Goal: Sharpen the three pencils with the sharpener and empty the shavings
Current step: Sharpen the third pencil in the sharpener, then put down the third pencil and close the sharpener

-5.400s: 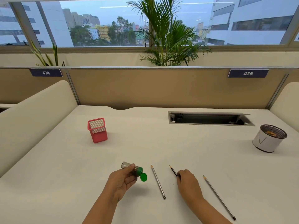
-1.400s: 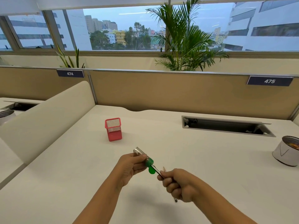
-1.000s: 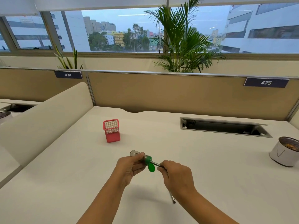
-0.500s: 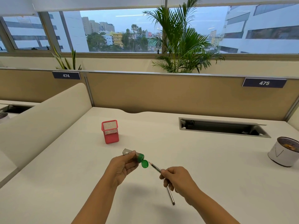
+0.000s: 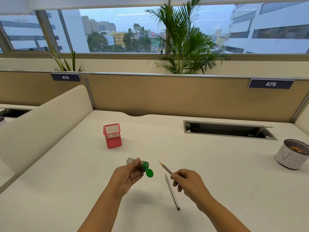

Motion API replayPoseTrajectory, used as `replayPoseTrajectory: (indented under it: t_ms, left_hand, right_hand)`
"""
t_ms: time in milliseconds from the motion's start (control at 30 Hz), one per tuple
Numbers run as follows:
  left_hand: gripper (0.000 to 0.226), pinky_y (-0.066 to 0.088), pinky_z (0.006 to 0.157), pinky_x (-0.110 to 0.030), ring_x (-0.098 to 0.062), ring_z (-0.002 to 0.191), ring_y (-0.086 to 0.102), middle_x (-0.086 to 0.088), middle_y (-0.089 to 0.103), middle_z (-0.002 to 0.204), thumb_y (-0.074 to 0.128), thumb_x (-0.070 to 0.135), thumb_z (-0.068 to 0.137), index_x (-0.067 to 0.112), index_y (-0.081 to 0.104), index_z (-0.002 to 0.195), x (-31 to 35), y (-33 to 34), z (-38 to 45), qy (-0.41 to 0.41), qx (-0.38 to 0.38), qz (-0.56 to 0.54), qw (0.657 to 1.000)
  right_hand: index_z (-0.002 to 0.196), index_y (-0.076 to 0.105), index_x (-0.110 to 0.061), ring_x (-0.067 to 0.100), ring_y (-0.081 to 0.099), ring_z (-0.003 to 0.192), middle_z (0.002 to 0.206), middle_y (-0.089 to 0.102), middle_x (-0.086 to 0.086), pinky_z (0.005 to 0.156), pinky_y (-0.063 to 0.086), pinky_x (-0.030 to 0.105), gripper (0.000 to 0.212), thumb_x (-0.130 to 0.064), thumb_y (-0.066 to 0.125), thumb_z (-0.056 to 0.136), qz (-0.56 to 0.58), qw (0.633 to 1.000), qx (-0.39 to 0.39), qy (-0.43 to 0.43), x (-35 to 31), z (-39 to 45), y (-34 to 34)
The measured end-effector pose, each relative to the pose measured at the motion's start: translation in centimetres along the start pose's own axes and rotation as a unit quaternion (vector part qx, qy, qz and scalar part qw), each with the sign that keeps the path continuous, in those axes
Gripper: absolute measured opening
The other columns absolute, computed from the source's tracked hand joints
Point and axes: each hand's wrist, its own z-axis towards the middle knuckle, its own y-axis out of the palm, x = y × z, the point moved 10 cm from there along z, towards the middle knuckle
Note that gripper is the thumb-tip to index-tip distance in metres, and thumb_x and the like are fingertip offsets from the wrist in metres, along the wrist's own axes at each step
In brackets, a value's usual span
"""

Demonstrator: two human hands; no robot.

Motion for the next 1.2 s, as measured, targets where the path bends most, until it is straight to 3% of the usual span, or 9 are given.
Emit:
replayPoseTrajectory:
  t_ms: [133, 267, 367, 500, 633, 733, 967, 1200]
  left_hand:
    - [0.010, 0.047, 0.089, -0.042, -0.030, 0.079, 0.064, -0.022, 0.066, 0.087, 0.064, 0.007, 0.083, -0.002, 0.060, 0.086, -0.4, -0.8, 0.1, -0.001, 0.008, -0.001, 1.000]
    - [0.010, 0.050, 0.084, -0.041, -0.026, 0.064, 0.070, -0.017, 0.072, 0.068, 0.064, 0.006, 0.082, -0.002, 0.062, 0.086, -1.4, -1.6, 0.3, -0.007, 0.011, 0.008, 1.000]
    - [0.011, 0.052, 0.074, -0.037, -0.023, 0.057, 0.071, -0.016, 0.072, 0.064, 0.065, 0.006, 0.082, -0.003, 0.062, 0.088, -2.0, -1.9, 0.5, -0.010, 0.011, 0.009, 1.000]
    - [0.012, 0.052, 0.071, -0.036, -0.023, 0.056, 0.071, -0.015, 0.072, 0.063, 0.065, 0.006, 0.082, -0.003, 0.061, 0.088, -2.4, -1.9, 0.7, -0.011, 0.007, 0.016, 1.000]
    - [0.012, 0.053, 0.072, -0.036, -0.023, 0.058, 0.071, -0.015, 0.072, 0.064, 0.065, 0.007, 0.081, -0.002, 0.062, 0.088, -2.7, -1.8, 1.0, -0.013, 0.006, 0.025, 1.000]
    - [0.011, 0.053, 0.073, -0.036, -0.022, 0.059, 0.071, -0.015, 0.072, 0.065, 0.065, 0.007, 0.081, -0.002, 0.063, 0.088, -2.9, -1.7, 1.0, -0.014, 0.004, 0.030, 0.999]
    - [0.010, 0.053, 0.072, -0.037, -0.022, 0.058, 0.070, -0.015, 0.072, 0.063, 0.065, 0.006, 0.081, -0.002, 0.062, 0.087, -3.3, -1.3, 1.1, -0.018, 0.007, 0.034, 0.999]
    - [0.013, 0.048, 0.087, -0.043, -0.032, 0.081, 0.065, -0.020, 0.069, 0.080, 0.065, 0.005, 0.081, -0.004, 0.061, 0.090, -3.3, -1.2, 0.8, -0.022, 0.006, 0.034, 0.999]
  right_hand:
    - [0.087, 0.068, -0.012, 0.011, 0.057, 0.059, 0.075, 0.063, -0.002, 0.059, 0.045, 0.021, 0.014, -0.018, 0.056, 0.089, -0.015, 0.998, 0.064, -0.018, 0.9, 0.8, -2.4]
    - [0.093, 0.068, -0.005, 0.017, 0.046, 0.056, 0.063, 0.052, 0.002, 0.060, 0.040, 0.028, 0.022, -0.011, 0.046, 0.094, 0.016, 0.993, 0.116, 0.029, 4.6, 2.5, -5.4]
    - [0.099, 0.063, -0.005, 0.015, 0.045, 0.059, 0.071, 0.053, 0.003, 0.057, 0.039, 0.025, 0.022, -0.007, 0.042, 0.095, 0.060, 0.985, 0.144, 0.074, 7.7, 3.3, -7.2]
    - [0.104, 0.058, -0.009, 0.015, 0.054, 0.069, 0.082, 0.058, 0.002, 0.069, 0.044, 0.030, 0.017, -0.011, 0.044, 0.095, 0.044, 0.978, 0.183, 0.092, 10.5, 3.6, -8.9]
    - [0.101, 0.060, -0.006, 0.022, 0.057, 0.077, 0.084, 0.060, 0.003, 0.068, 0.043, 0.030, 0.014, -0.015, 0.053, 0.091, -0.005, 0.975, 0.201, 0.091, 12.0, 3.5, -10.0]
    - [0.094, 0.061, -0.007, 0.021, 0.055, 0.077, 0.081, 0.060, 0.001, 0.060, 0.040, 0.024, 0.009, -0.013, 0.057, 0.089, -0.064, 0.973, 0.213, 0.069, 11.9, 3.4, -10.4]
    - [0.090, 0.063, -0.015, 0.021, 0.058, 0.076, 0.084, 0.066, 0.000, 0.061, 0.040, 0.028, 0.013, -0.018, 0.050, 0.091, -0.225, 0.939, 0.250, 0.064, 12.1, 3.3, -10.8]
    - [0.095, 0.066, -0.013, 0.022, 0.059, 0.084, 0.093, 0.063, 0.003, 0.063, 0.045, 0.029, 0.020, -0.019, 0.046, 0.093, -0.316, 0.910, 0.265, 0.046, 11.7, 3.4, -10.7]
